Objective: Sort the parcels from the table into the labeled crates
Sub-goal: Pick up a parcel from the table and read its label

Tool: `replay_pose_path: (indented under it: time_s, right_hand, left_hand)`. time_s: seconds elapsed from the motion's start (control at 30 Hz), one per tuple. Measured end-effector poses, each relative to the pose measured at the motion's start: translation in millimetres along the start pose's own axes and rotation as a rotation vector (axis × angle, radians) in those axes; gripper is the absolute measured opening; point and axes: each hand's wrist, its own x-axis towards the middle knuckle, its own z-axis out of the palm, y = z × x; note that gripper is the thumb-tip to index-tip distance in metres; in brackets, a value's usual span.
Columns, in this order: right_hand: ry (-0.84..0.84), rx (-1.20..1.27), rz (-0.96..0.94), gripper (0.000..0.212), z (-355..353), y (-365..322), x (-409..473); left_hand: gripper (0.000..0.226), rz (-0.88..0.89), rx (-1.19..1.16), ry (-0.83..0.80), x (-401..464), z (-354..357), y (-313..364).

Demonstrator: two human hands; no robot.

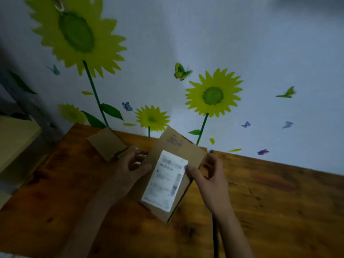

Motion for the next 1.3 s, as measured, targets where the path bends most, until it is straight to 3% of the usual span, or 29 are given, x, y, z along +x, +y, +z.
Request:
replay_pose_path:
  time_s: [0.07, 0.1, 0.17, 0.23, 0.3, 0.37, 0.43, 0.5, 0.57, 0.63, 0.9, 1.07, 1.13, 1.2, 1.3]
  right_hand:
    - [0.105, -0.239, -0.228, 0.088, -16.0, -24.1, -29.1]
    - [0.047, -0.343, -0.3, 0.091, -22.6, -38.6, -47.7]
    - [-0.252, -0.483, -0.272, 0.084, -30.2, -55.2, -61.7]
    - [-0.522, -0.537, -0.174, 0.059, -28.5, -64.6, -81.1]
    - [-0.568, -0.454, -0.164, 0.024, -25.7, -62.8, -101.7]
    - [-0.428, -0.236, -0.116, 0.016, -22.0, -55.6, -123.5]
    - [-0.213, 0.04, -0.002, 0.022, -15.7, -43.8, -148.8]
    - [-0.06, 0.235, 0.073, 0.026, -5.4, -37.2, -173.3]
    - [0.005, 0.331, 0.094, 0.027, 3.9, -34.5, -194.7]
    - [0.027, 0.39, 0.105, 0.033, 8.8, -36.1, -213.2]
    - [0.045, 0.414, 0.074, 0.039, 2.7, -53.6, -256.5]
    - [0.05, 0.402, 0.066, 0.039, -0.7, -58.5, -266.9]
    - [0.012, 0.277, 0.044, 0.035, -10.6, -66.0, -263.2]
    - [-0.154, -0.081, -0.079, 0.025, -30.2, -83.1, -252.0]
    - [-0.463, -0.61, -0.265, 0.024, -44.9, -123.0, -224.7]
  left_hand:
    - [0.031, 0.046, 0.313, -0.288, -11.9, -23.7, 27.7]
    - [0.032, 0.056, 0.5, -0.418, -21.5, -30.4, 44.1]
    - [0.035, 0.094, 0.796, -0.619, -22.9, -22.6, 72.8]
    - [0.036, 0.161, 0.929, -0.725, -38.7, -12.5, 102.5]
    - [0.042, 0.232, 1.011, -0.667, -54.9, -7.2, 118.3]
    - [0.055, 0.412, 1.066, -0.299, -68.5, -14.4, 112.4]
    - [0.053, 0.51, 0.777, 0.152, -88.6, -19.6, 88.6]
    - [0.038, 0.34, 0.264, 0.352, -114.4, -16.3, 63.3]
    - [0.022, 0.124, -0.081, 0.214, -135.9, -4.8, 48.8]
    - [0.014, 0.106, -0.211, 0.07, -150.5, 4.7, 49.9]
    - [0.016, 0.276, -0.244, 0.055, -177.1, -2.7, 83.4]
    - [0.015, 0.217, -0.3, 0.007, -188.0, -2.8, 82.5]
    - [0.043, 0.267, -0.072, 0.083, -184.1, -12.6, 80.2]
    - [0.075, 0.451, 0.387, 0.098, -180.0, -24.0, 86.5]
    - [0.074, 0.579, 0.942, -0.262, -174.3, -23.1, 110.2]
